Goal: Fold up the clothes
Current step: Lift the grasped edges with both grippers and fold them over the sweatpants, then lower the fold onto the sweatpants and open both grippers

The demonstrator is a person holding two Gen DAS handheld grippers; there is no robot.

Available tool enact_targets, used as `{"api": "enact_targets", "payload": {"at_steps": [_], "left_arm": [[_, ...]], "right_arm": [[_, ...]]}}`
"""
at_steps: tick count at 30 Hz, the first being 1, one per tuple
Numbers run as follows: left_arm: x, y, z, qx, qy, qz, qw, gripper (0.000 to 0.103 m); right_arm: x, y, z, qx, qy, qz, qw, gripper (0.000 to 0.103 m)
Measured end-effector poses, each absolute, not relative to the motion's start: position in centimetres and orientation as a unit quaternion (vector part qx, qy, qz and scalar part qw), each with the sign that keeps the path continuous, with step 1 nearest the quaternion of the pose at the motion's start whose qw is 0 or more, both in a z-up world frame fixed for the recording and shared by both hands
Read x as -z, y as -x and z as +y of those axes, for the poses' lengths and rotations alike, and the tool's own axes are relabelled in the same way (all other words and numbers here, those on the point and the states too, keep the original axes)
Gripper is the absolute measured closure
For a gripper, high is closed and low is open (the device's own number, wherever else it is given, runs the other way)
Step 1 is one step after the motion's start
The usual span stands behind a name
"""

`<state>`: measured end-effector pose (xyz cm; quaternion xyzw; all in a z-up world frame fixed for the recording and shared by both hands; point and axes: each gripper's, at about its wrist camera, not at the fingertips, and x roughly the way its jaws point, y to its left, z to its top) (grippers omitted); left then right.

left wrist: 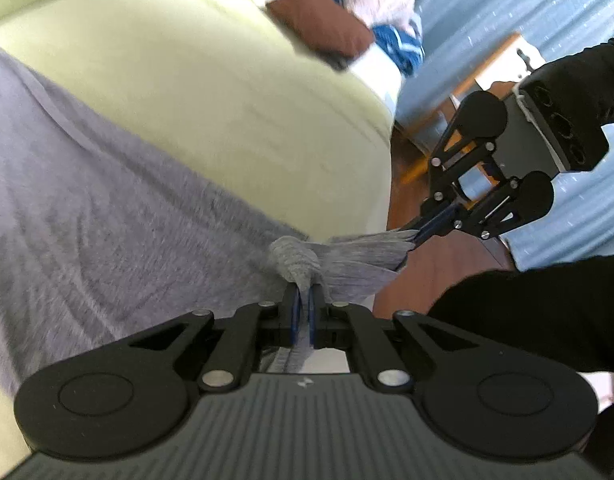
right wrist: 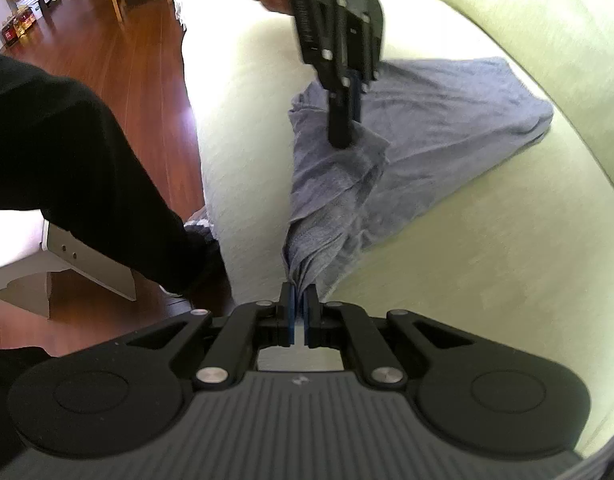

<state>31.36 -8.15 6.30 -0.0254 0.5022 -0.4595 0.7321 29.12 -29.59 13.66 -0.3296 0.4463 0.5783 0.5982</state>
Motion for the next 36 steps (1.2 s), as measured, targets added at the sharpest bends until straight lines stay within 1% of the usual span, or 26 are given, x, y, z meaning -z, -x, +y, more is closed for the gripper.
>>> {"api": "enact_targets", "payload": {"at_steps": [4,8,13,17,24,30,34,36], "left_arm": [[-9.7,-28.4,-7.0,0.393,0.047,0.464,0.793,0.102],[-12.8,-26.6,-4.9,0.312,0.073,0.435,0.842,0.102],[-13.7,-27.9,-1.5,0.248,0.126,0.409,0.869,0.102],[-12.6,-31.9,1.6,0.215,0.164,0.395,0.878,0.102],[-9.0,-38.8,4.9,0.184,0.17,0.402,0.881,0.102],[-6.3,-42.3,5.4,0.157,0.181,0.41,0.88,0.102],[-5.1,-44.0,5.4,0.136,0.189,0.415,0.88,0.102],[-4.8,-43.9,6.6,0.128,0.191,0.415,0.88,0.102]], "right_arm": [[-16.4,-30.8,-29.4,-0.591,0.321,0.44,0.595,0.101],[-19.6,-34.3,-28.3,-0.612,0.317,0.435,0.579,0.101],[-21.4,-41.0,-25.2,-0.613,0.307,0.451,0.572,0.101],[-20.3,-46.6,-21.6,-0.587,0.291,0.479,0.584,0.101],[-16.4,-54.5,-17.2,-0.55,0.282,0.507,0.601,0.101],[-12.8,-58.8,-15.3,-0.544,0.266,0.529,0.595,0.101],[-11.6,-61.0,-14.5,-0.543,0.264,0.534,0.591,0.101],[-11.1,-62.4,-14.2,-0.54,0.259,0.539,0.592,0.101]]}}
